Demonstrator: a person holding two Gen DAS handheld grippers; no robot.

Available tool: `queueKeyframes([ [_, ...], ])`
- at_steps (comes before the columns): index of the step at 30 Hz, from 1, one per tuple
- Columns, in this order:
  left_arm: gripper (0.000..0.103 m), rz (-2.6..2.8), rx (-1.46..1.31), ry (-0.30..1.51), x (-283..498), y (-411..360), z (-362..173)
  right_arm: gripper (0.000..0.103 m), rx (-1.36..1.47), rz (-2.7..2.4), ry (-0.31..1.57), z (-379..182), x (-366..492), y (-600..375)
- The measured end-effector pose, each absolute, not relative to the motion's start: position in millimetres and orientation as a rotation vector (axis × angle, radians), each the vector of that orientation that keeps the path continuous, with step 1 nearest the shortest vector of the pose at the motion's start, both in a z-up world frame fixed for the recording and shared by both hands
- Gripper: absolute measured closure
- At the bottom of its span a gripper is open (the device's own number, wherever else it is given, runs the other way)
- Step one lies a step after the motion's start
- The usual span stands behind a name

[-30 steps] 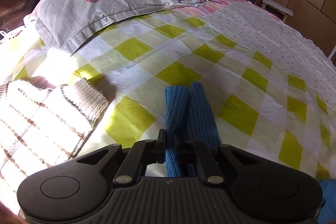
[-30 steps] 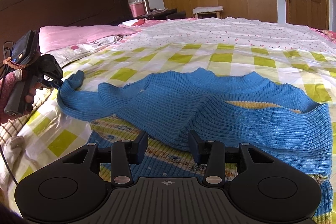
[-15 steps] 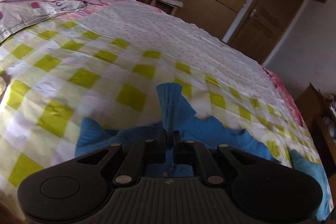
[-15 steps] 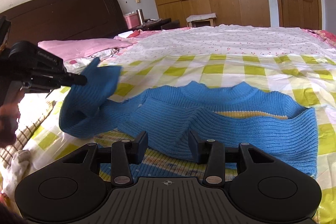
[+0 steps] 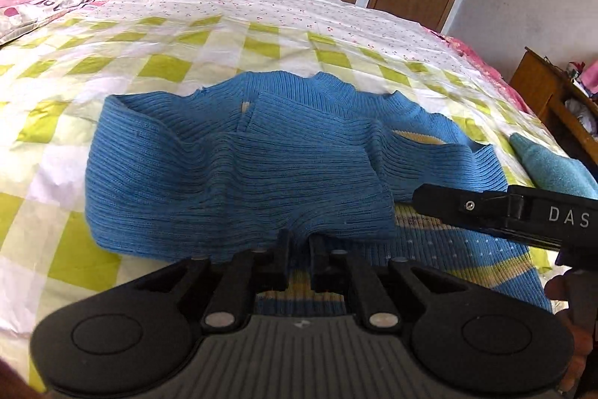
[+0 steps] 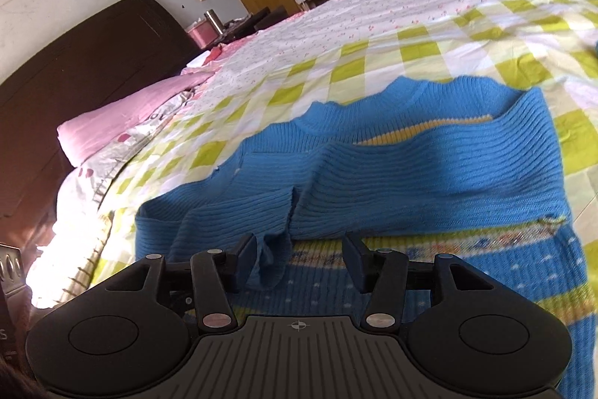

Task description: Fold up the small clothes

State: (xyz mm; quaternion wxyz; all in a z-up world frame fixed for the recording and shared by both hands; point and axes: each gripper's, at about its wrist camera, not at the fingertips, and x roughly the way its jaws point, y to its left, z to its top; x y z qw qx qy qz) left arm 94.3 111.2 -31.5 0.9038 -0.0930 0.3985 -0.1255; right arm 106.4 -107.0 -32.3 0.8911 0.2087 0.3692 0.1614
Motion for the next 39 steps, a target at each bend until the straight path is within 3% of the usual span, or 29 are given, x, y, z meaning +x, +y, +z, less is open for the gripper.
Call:
queueKeyframes([
  [4,0.087,-0.267,-0.205,0.836,92.6,118.6,-35.1,0.047,0.5,0.362,0.809,-38.7,107.7,-100.6],
  [14,0.082,-0.269,-0.239,0.796,87.3,134.3,-24.8,0.045,0.548,0.33,0.871,-58.1,124.3,-82.8],
  [17,0.081,-0.255,-0.256,0.782,87.9,141.5,-21.7,0.062,0.526,0.32,0.888,-56.4,128.5,-77.8],
  [19,0.08,-0.239,-0.268,0.772,89.3,147.2,-20.0,0.079,0.508,0.311,0.907,-56.8,130.1,-75.2],
  [22,0.08,-0.211,-0.281,0.753,89.4,156.9,-16.4,0.09,0.522,0.302,0.922,-57.6,132.5,-77.7],
  [27,0.07,-0.135,-0.313,0.701,91.2,177.6,-9.7,0.093,0.528,0.343,0.87,-42.0,126.5,-81.0],
  [39,0.068,-0.085,-0.337,0.705,105.5,183.1,-12.0,0.097,0.528,0.401,0.681,21.1,128.4,-116.0],
])
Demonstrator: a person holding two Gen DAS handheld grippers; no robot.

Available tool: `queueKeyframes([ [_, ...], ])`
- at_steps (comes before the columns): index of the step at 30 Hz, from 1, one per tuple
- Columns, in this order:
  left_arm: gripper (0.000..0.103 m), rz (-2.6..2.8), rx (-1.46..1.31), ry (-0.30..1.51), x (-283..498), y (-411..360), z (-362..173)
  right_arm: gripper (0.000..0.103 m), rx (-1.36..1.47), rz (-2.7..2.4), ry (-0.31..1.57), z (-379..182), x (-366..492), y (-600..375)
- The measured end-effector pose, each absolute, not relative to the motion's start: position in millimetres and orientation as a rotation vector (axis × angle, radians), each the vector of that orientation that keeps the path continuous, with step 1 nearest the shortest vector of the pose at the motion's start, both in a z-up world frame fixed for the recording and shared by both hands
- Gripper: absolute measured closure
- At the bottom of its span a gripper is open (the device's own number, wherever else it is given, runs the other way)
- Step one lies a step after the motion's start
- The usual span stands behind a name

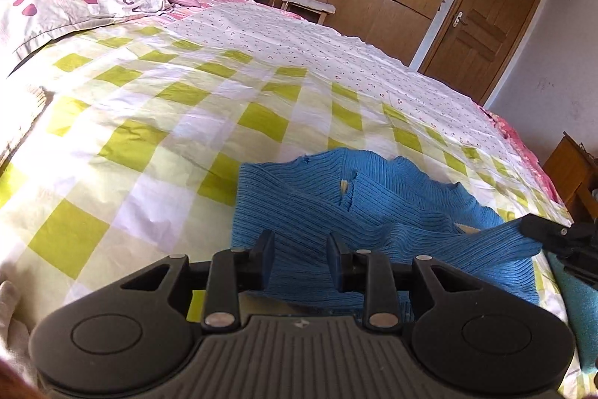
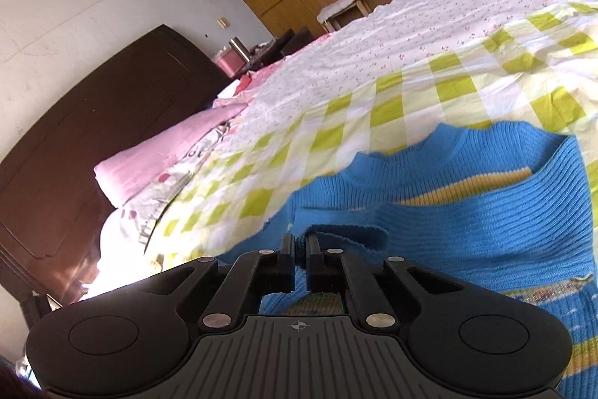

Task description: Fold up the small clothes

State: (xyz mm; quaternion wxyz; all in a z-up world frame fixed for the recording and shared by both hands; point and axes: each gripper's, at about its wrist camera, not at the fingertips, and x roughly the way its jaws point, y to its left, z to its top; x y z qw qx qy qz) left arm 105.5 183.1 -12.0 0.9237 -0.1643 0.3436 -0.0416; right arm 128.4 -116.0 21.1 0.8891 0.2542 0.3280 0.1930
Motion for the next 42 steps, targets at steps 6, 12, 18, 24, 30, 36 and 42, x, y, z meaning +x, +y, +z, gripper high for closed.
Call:
queueKeyframes([
  [6,0.067,-0.12,-0.275,0.69,116.1,162.3,-3.7,0.097,0.551,0.326,0.557,46.3,128.7,-162.2],
  [12,0.061,-0.139,-0.224,0.709,138.3,137.9,-10.2,0.097,0.565,0.224,0.489,44.9,119.6,-216.4],
  [18,0.06,-0.122,-0.098,0.789,154.3,111.0,-33.9,0.096,0.453,0.067,0.742,-23.4,134.2,-228.3],
  [24,0.058,-0.117,-0.021,0.808,157.1,103.6,-30.6,0.093,0.486,0.066,0.802,-40.5,134.5,-240.2],
  [30,0.057,-0.104,0.008,0.813,155.5,103.0,-29.4,0.092,0.404,0.009,0.772,-28.4,129.8,-236.8],
  [36,0.057,-0.116,-0.023,0.791,155.2,104.7,-24.4,0.092,0.374,0.033,0.697,-13.2,129.4,-227.2],
  [42,0.055,-0.09,-0.004,0.803,164.6,102.1,-30.7,0.096,0.302,0.037,0.782,-40.0,147.9,-212.2],
])
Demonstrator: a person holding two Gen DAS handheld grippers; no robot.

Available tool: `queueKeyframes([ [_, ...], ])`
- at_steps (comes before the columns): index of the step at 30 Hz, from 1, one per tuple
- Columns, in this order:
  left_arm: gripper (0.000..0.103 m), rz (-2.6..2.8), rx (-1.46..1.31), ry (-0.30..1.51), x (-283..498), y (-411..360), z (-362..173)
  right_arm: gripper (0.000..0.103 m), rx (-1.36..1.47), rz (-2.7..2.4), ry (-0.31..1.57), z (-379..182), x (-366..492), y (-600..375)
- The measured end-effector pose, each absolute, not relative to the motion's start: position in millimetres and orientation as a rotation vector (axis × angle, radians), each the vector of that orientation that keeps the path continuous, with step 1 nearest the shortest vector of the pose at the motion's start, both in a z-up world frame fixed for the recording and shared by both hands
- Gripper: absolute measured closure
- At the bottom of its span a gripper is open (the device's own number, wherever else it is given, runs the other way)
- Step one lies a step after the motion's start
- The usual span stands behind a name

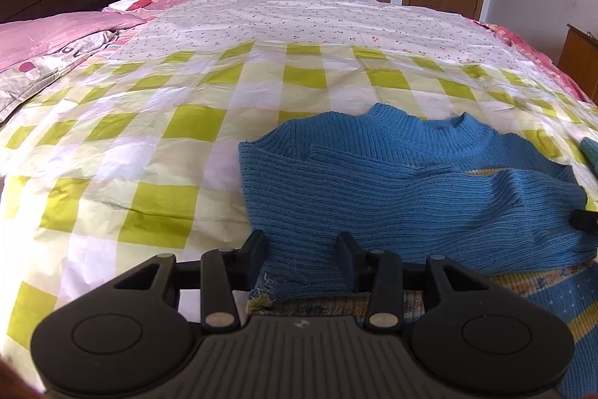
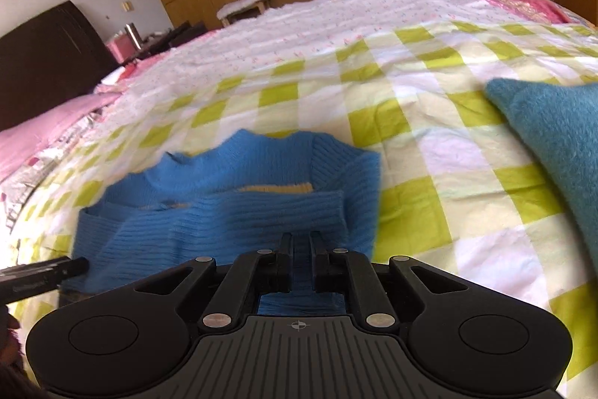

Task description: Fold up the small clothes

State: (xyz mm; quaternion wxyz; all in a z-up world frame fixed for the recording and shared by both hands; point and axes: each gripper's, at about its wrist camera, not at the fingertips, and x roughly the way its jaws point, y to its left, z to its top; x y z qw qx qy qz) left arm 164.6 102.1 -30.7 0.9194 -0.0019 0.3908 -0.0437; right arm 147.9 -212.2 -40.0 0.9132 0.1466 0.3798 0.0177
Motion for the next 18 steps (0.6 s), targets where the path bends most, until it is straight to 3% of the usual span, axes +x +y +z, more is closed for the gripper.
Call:
queueKeyframes([
  [2,0.053,-0.086,-0.01,0.812,165.7,107.3,-32.9,0.103,0.316,0.036,0.781,-49.7,146.6,-218.9],
  [6,0.052,-0.068,-0.012,0.82,163.4,114.5,-33.4,0.103,0.309,0.028,0.771,-46.2,145.6,-220.7],
  [9,0.052,-0.063,-0.01,0.808,158.3,114.3,-28.8,0.092,0.274,0.019,0.745,-39.4,140.6,-215.1],
  [18,0.052,-0.082,0.022,0.845,136.1,114.8,-32.2,0.092,0.205,0.028,0.796,-38.3,135.9,-203.4],
])
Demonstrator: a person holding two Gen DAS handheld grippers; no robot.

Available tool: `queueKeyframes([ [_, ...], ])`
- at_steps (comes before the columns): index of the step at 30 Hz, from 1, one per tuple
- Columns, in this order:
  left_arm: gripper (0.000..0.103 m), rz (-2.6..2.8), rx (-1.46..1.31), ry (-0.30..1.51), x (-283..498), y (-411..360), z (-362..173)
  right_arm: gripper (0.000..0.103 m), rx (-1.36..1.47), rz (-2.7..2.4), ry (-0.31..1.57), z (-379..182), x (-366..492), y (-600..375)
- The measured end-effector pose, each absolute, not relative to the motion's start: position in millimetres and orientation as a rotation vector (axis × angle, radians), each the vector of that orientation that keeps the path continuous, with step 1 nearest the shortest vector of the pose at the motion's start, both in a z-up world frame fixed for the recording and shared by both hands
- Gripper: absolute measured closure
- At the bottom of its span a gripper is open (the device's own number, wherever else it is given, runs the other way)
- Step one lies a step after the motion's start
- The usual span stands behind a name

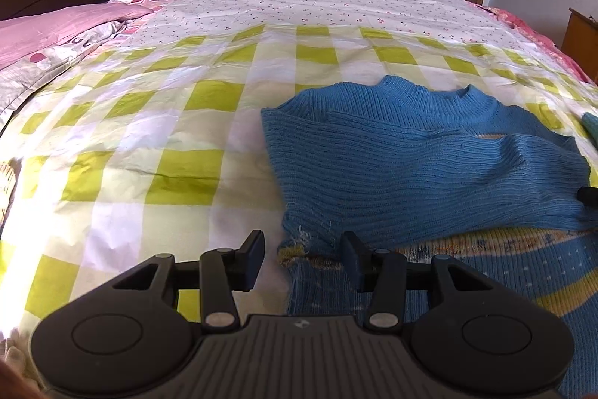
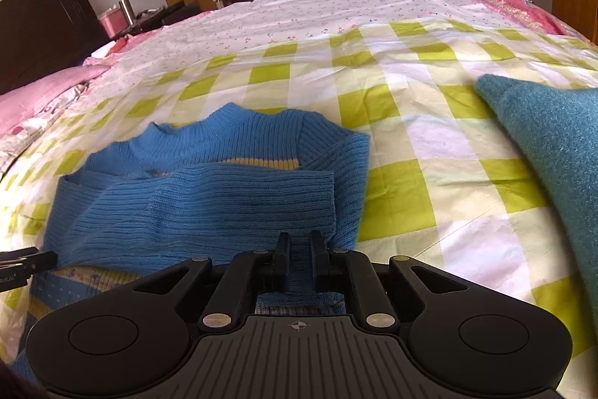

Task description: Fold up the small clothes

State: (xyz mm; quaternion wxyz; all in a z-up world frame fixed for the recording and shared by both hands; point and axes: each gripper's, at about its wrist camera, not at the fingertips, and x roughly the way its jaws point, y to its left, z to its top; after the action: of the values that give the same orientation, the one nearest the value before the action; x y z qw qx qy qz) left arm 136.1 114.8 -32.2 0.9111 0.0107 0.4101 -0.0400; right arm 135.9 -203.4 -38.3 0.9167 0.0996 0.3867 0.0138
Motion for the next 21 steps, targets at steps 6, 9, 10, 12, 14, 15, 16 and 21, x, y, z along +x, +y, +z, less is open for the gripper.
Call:
queueKeyframes([
  [6,0.053,-0.102,0.012,0.867,94.8,130.4,-22.3,0.087,0.181,0.066,0.782,-10.3,106.5,-198.2],
  [9,0.053,-0.128,0.013,0.904,61.7,139.6,-19.5,0.086,0.149,0.094,0.796,-0.8,74.0,-196.6],
  [10,0.053,-0.132,0.02,0.915,52.1,142.2,-19.3,0.086,0.148,0.105,0.81,-0.2,62.3,-197.1],
  [12,0.053,-0.133,0.037,0.94,27.9,147.4,-19.4,0.085,0.148,0.118,0.838,-1.4,36.7,-199.7],
  [14,0.053,-0.13,0.029,0.962,8.4,152.8,-19.7,0.085,0.16,0.117,0.871,-6.1,12.1,-202.7],
  [15,0.053,-0.129,0.016,0.977,-0.5,155.7,-20.3,0.085,0.169,0.116,0.894,-9.3,1.3,-204.3],
  [16,0.053,-0.13,0.008,0.986,-7.6,157.5,-20.5,0.085,0.178,0.115,0.912,-12.1,-7.8,-205.7],
  [21,0.053,-0.124,0.023,1.032,-45.1,158.7,-25.5,0.084,0.204,0.102,0.964,-19.9,-54.5,-210.9],
])
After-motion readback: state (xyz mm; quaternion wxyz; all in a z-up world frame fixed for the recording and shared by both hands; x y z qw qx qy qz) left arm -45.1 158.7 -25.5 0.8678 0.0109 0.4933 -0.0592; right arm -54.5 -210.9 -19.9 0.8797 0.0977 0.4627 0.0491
